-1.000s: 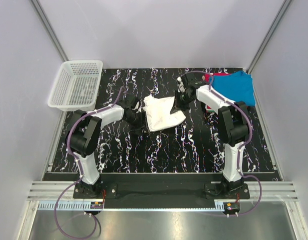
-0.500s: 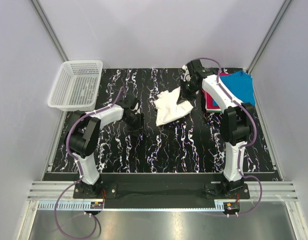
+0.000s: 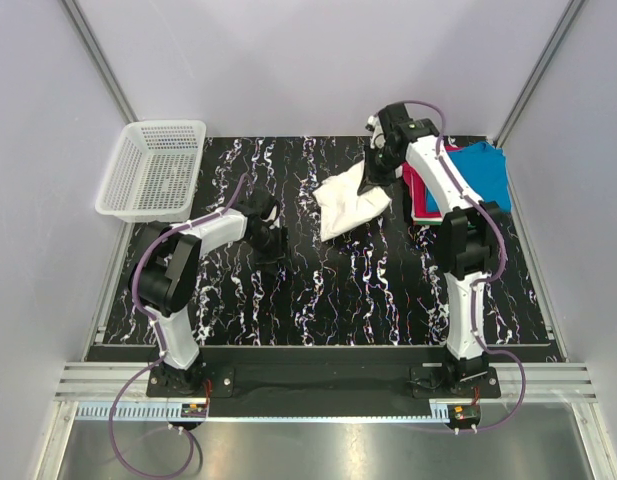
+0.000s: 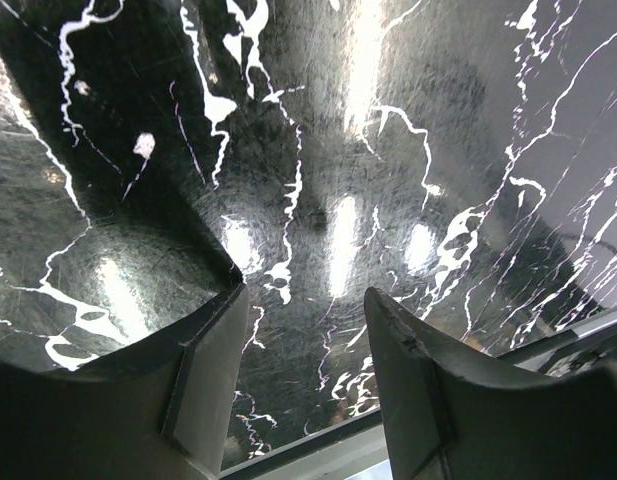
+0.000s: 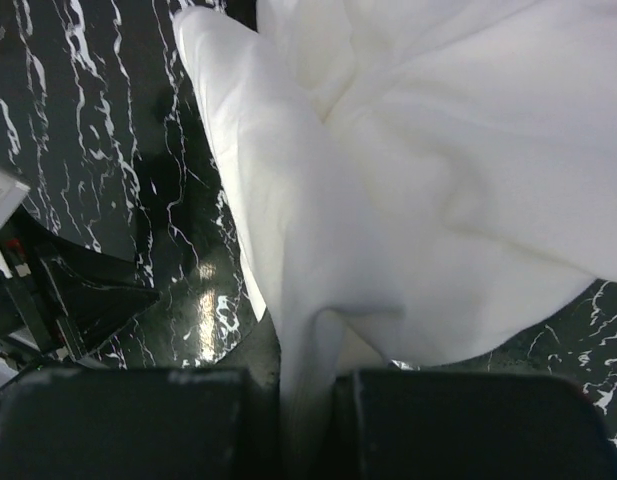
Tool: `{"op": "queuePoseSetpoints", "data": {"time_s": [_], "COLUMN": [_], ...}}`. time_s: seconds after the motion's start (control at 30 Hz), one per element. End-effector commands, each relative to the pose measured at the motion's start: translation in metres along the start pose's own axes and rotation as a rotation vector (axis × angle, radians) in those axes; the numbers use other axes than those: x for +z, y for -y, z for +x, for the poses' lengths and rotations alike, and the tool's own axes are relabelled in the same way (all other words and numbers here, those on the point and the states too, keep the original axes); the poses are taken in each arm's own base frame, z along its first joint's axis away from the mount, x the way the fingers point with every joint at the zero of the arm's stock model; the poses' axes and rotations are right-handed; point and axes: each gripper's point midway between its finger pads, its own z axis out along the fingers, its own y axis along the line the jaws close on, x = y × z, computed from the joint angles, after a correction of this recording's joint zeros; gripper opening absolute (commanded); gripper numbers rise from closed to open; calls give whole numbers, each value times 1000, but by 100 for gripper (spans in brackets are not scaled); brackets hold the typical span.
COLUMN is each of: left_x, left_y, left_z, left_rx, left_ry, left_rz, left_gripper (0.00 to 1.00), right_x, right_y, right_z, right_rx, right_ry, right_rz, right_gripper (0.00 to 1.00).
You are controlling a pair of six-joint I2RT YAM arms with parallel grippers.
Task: Fold and stack the t-shirts
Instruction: Neatly place the folded tshirt to the corner
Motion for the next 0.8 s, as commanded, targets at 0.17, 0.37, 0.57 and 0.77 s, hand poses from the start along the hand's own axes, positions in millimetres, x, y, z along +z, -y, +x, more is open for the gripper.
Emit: {"op": "queuePoseSetpoints", "data": {"time_s": [0.17, 0.37, 0.57, 0.77], "left_x": [-10, -5, -3, -1], "left_y": [1, -1, 3, 4], "left_z": [-1, 0, -1, 2], "left_rx": [51, 56, 69, 77], "left_ry": [13, -9, -20, -31], "left_rz": [-13, -17, -17, -21], "left_gripper": [56, 56, 55, 55], "right_x": [-48, -82, -99, -123], "right_y": [23, 46, 50, 57], "right_z": [-33, -45, -57, -71], "right_rx": [7, 37, 57, 70], "right_ry": [126, 202, 251, 321], "right_rz": [57, 80, 19, -5], "right_gripper": [0, 0, 0, 0]}}
